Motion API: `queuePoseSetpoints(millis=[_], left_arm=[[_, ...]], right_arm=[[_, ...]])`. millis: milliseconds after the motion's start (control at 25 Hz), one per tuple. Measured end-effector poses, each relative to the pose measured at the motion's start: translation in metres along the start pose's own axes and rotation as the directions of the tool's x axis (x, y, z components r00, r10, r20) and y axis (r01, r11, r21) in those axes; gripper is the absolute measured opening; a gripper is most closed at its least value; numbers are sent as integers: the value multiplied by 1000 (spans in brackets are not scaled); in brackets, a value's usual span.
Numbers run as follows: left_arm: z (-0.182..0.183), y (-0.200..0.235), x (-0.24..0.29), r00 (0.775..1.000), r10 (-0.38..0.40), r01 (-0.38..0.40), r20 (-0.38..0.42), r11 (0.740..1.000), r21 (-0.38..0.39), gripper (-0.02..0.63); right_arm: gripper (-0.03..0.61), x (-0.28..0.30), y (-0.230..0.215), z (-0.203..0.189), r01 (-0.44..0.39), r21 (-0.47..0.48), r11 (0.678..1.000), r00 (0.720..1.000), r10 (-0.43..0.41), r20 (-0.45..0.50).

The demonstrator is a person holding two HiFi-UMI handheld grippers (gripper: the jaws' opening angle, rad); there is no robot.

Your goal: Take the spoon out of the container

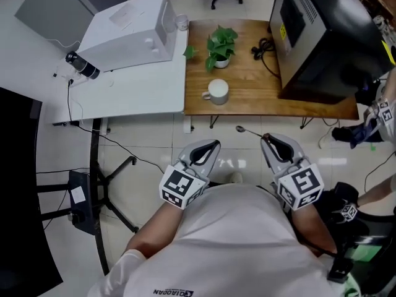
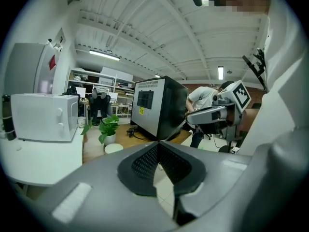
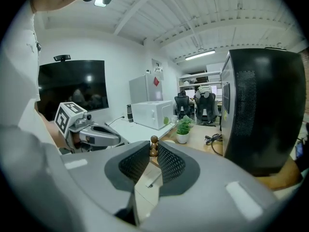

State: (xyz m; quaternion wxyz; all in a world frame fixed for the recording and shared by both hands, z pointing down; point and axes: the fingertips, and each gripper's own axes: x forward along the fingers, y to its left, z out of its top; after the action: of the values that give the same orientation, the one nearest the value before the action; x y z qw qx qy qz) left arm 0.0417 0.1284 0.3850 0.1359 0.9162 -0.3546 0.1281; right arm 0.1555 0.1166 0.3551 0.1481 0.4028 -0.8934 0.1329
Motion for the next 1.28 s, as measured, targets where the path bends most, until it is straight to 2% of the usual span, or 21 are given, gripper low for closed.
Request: queuePoseSetpoints(millis=[240,520,1280], left_arm=[[12,7,-25,998,-55,55,-3,998,27,5],[-2,26,-48,996,-81,82,-21,996,19,5],[-9,41,-63,993,-114,114,-11,993,14,5]], right_arm=[[55,9,32,7,26,32,999,1000,-26,0],[55,26,62,4,46,42,998,999,-45,-12],[55,40,87,-1,62,26,998,997,-61,-54]])
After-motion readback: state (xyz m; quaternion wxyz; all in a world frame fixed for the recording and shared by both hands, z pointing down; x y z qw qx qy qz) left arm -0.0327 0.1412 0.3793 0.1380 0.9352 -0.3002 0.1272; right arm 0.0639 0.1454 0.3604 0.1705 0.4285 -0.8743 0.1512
